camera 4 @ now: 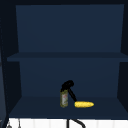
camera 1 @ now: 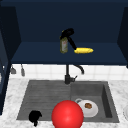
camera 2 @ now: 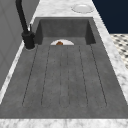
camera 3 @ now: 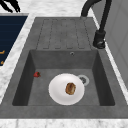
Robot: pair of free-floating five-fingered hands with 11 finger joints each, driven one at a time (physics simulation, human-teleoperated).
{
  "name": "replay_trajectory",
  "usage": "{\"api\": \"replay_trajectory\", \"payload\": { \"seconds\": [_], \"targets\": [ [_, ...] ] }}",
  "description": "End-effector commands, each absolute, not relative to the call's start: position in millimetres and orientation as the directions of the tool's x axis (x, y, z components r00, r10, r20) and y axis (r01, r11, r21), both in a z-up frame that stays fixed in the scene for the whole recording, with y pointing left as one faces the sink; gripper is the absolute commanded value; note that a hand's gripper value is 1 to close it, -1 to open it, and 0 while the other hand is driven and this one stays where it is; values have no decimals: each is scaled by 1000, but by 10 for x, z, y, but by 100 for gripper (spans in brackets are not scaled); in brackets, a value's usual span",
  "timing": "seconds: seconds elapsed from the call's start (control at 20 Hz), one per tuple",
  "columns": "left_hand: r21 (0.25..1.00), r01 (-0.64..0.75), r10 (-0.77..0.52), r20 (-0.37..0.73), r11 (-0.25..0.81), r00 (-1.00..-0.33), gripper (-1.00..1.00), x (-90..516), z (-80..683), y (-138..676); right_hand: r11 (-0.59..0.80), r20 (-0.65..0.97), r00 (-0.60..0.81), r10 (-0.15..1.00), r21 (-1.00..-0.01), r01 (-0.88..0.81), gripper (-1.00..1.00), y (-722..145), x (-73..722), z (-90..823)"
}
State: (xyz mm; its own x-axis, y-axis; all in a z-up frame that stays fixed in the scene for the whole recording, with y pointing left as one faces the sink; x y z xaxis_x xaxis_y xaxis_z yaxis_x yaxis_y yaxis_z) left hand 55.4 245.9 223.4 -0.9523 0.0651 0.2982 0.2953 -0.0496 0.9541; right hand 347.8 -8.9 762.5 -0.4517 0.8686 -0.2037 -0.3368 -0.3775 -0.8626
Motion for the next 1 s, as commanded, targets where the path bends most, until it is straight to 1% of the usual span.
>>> {"api": "replay_trajectory", "payload": {
  "seconds": [0.0, 0.55, 0.7, 0.95],
  "targets": [
    [954, 295, 65, 298, -50, -952, 0, 554, 2234, 2459, -351, -181, -450, 874, -876, -331, -100, -176, 3452, 7935],
    [954, 295, 65, 298, -50, -952, 0, 554, 2234, 2459, -363, -193, -443, 875, -869, -337, -100, -293, 3619, 8818],
    [954, 295, 65, 298, -50, -952, 0, 554, 2234, 2459, -372, -201, -443, 874, -863, -343, -100, -224, 3831, 8940],
    [954, 295, 65, 298, -50, -952, 0, 554, 2234, 2459, -415, -238, -452, 860, -842, -346, -100, -58, 4261, 8860]
  ]
}}
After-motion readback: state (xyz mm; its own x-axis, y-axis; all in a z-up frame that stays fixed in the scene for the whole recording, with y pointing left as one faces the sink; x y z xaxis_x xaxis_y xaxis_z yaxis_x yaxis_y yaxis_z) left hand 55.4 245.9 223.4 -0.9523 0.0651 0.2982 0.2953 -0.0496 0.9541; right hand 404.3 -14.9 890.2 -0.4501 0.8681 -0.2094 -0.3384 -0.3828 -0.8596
